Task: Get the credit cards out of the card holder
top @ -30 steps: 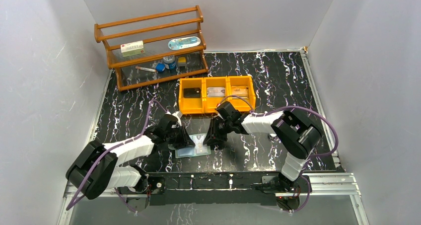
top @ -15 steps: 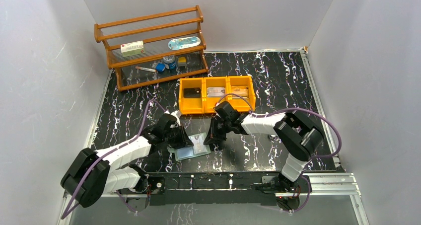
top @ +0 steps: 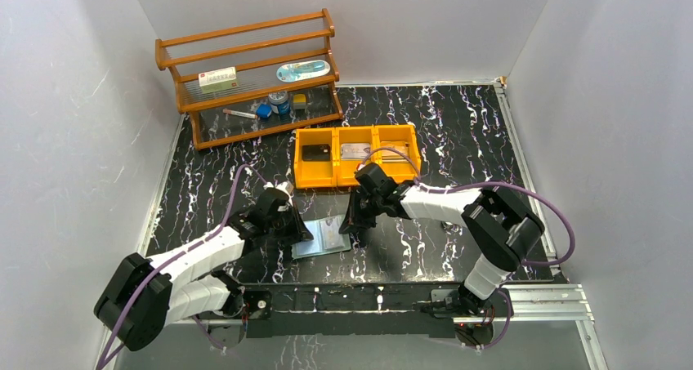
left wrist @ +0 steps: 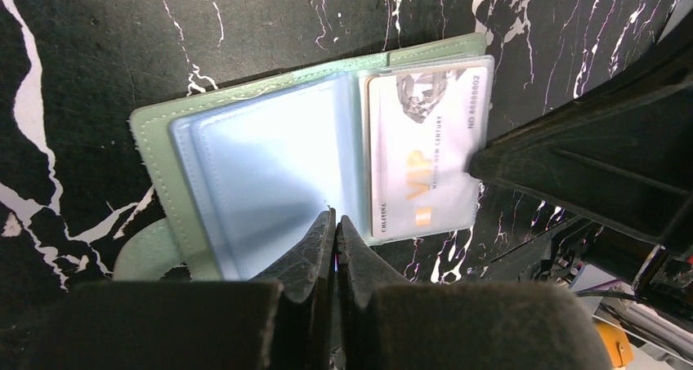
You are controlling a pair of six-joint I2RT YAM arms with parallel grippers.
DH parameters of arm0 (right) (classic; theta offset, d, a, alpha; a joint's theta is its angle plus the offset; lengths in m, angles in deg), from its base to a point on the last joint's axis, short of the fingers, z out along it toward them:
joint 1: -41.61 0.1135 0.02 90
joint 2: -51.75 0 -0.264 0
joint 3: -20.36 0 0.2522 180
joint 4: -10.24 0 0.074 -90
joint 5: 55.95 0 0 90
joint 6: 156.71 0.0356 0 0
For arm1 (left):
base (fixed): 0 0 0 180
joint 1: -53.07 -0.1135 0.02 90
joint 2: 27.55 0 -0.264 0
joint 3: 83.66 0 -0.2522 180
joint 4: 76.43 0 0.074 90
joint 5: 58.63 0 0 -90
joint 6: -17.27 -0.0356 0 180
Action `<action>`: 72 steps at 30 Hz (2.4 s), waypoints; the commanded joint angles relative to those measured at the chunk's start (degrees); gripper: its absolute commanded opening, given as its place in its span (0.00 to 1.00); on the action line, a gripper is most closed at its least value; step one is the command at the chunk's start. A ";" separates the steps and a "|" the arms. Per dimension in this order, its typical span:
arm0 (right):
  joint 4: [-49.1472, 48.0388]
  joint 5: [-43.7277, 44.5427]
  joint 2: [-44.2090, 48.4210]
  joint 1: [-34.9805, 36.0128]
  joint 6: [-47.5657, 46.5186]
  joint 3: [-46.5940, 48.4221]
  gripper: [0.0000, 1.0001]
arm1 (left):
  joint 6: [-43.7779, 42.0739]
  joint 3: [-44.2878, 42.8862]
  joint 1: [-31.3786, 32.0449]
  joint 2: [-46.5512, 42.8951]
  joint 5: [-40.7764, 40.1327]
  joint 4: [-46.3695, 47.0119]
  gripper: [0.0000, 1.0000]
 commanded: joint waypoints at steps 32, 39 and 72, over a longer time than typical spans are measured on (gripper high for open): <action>17.54 10.04 -4.47 5.27 -7.14 18.48 0.25 | -1.92 -2.35 0.17 3.32 0.08 -0.59 0.00; 23.22 17.11 -4.42 5.45 -8.22 19.32 0.16 | -1.86 -2.40 0.18 3.89 0.26 -0.42 0.00; 17.27 13.24 -7.46 4.25 -8.47 14.92 0.27 | -4.13 -5.84 0.18 3.25 1.79 -0.92 0.10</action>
